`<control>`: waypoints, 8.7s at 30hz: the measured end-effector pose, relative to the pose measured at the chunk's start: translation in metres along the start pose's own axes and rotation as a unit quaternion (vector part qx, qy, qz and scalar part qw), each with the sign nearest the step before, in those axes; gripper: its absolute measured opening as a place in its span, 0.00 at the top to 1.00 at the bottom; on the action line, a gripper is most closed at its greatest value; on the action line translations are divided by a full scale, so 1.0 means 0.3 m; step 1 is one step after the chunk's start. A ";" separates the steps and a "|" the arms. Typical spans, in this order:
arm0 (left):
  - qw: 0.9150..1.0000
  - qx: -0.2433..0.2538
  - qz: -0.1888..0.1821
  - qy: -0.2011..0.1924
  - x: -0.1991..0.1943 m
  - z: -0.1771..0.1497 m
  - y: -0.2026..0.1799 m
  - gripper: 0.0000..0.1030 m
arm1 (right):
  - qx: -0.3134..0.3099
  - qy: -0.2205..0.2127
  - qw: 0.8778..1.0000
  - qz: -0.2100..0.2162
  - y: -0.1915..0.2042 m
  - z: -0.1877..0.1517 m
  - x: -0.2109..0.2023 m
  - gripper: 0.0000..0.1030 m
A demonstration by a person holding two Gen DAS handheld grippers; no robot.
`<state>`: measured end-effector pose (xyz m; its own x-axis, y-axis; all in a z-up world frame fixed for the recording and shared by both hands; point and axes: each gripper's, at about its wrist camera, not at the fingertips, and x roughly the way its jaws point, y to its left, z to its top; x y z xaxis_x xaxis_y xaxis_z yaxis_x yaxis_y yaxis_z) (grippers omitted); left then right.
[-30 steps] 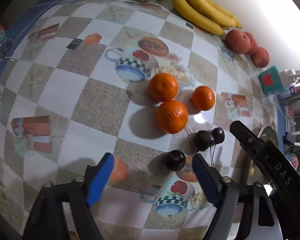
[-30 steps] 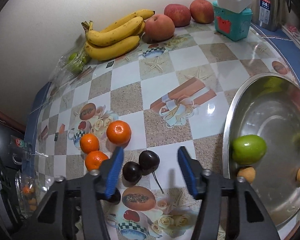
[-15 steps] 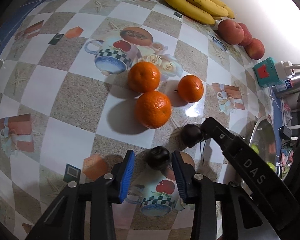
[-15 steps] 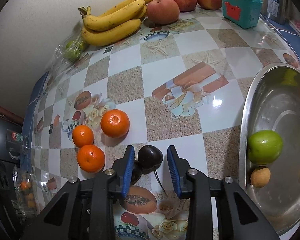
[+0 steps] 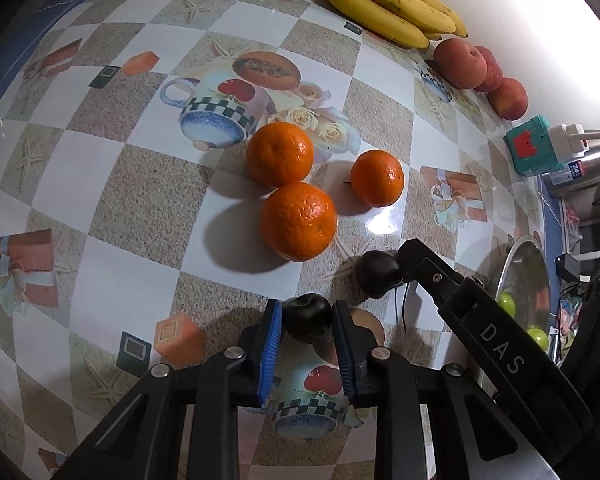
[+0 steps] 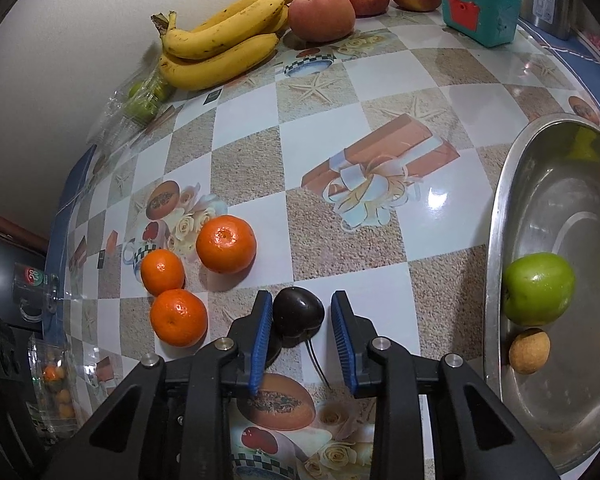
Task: Organize fruits
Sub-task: 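Close the right gripper on a dark plum while the left gripper grasps another plum, then hold the dark plums in both grippers and lift them off the table, then carry both dark plums over the steel basin, then open both grippers to drop the plums into the basin, then move both tools back toward the remaining plum and oranges, then move the right tool to the last dark plum while the left tool approaches the oranges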
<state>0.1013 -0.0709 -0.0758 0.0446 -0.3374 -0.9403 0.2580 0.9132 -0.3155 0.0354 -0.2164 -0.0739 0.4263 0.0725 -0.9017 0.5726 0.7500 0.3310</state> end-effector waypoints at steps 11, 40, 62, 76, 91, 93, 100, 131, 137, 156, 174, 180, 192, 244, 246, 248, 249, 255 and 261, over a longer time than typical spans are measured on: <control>1.000 -0.005 -0.004 -0.001 -0.005 0.000 0.006 0.74 | 0.005 -0.001 1.000 0.010 -0.002 -0.002 -0.002 0.74; 1.000 -0.026 -0.007 -0.012 -0.034 0.004 0.025 0.74 | 0.056 0.004 0.997 0.048 -0.055 0.006 -0.016 0.76; 1.000 -0.027 -0.009 -0.008 -0.027 0.005 0.022 0.74 | 0.050 0.008 0.998 0.034 -0.051 0.009 -0.014 0.74; 0.999 -0.023 -0.015 -0.020 -0.060 0.015 0.014 0.74 | 0.041 -0.013 0.998 0.047 -0.033 0.019 -0.068 0.75; 0.998 0.013 -0.027 -0.047 -0.134 -0.004 -0.094 0.74 | 0.061 -0.049 0.997 0.011 -0.110 0.036 -0.203 0.75; 0.998 0.030 -0.030 -0.049 -0.138 -0.017 -0.138 0.74 | 0.070 -0.056 0.996 0.004 -0.140 0.040 -0.228 0.75; 0.994 0.090 -0.038 -0.037 -0.113 -0.079 -0.288 0.74 | 0.101 -0.088 0.991 -0.030 -0.276 0.053 -0.330 0.75; 0.969 0.233 -0.075 0.031 0.079 -0.297 -0.654 0.74 | 0.215 -0.065 0.973 -0.048 -0.651 -0.008 -0.393 0.75; 0.969 0.233 -0.070 0.035 0.091 -0.300 -0.652 0.73 | 0.221 -0.046 0.973 -0.054 -0.663 -0.019 -0.367 0.74; 0.971 0.227 -0.071 0.037 0.088 -0.293 -0.662 0.49 | 0.213 -0.025 0.974 -0.077 -0.655 -0.006 -0.337 0.63; 0.982 0.177 -0.035 -0.061 -0.132 -0.121 -0.506 0.46 | 0.200 -0.093 0.974 -0.054 -0.599 0.010 -0.501 0.63; 0.986 0.137 0.012 -0.089 -0.164 -0.051 -0.392 0.44 | 0.185 -0.086 0.977 -0.057 -0.573 0.010 -0.491 0.63; 0.989 0.111 0.037 -0.086 -0.156 -0.026 -0.326 0.18 | 0.153 -0.074 0.983 -0.071 -0.519 0.020 -0.460 0.52; 0.948 0.155 0.248 -0.125 -0.184 0.047 -0.138 0.00 | 0.058 -0.038 0.993 -0.098 -0.349 0.013 -0.321 0.02; 0.949 0.139 0.252 -0.127 -0.200 0.061 -0.097 0.00 | 0.045 -0.034 0.994 -0.092 -0.314 0.008 -0.309 0.02; 0.950 0.124 0.255 -0.127 -0.212 0.074 -0.057 0.00 | 0.032 -0.030 0.995 -0.088 -0.281 0.002 -0.295 0.02; 0.951 0.119 0.256 -0.126 -0.214 0.079 -0.040 0.00 | 0.028 -0.027 0.996 -0.085 -0.268 -0.001 -0.289 0.02; 0.955 0.087 0.253 -0.127 -0.241 0.106 0.050 0.00 | 0.001 -0.017 0.998 -0.066 -0.177 -0.020 -0.245 0.02; 0.955 0.080 0.255 -0.126 -0.245 0.120 0.083 0.00 | -0.030 -0.010 0.999 -0.044 -0.090 -0.023 -0.201 0.02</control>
<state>0.1392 -0.0317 -0.0100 0.4289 0.0784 -0.8999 0.2853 0.9335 0.2173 -0.0107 -0.2363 -0.0303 0.3911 -0.0085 -0.9203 0.5663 0.7905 0.2334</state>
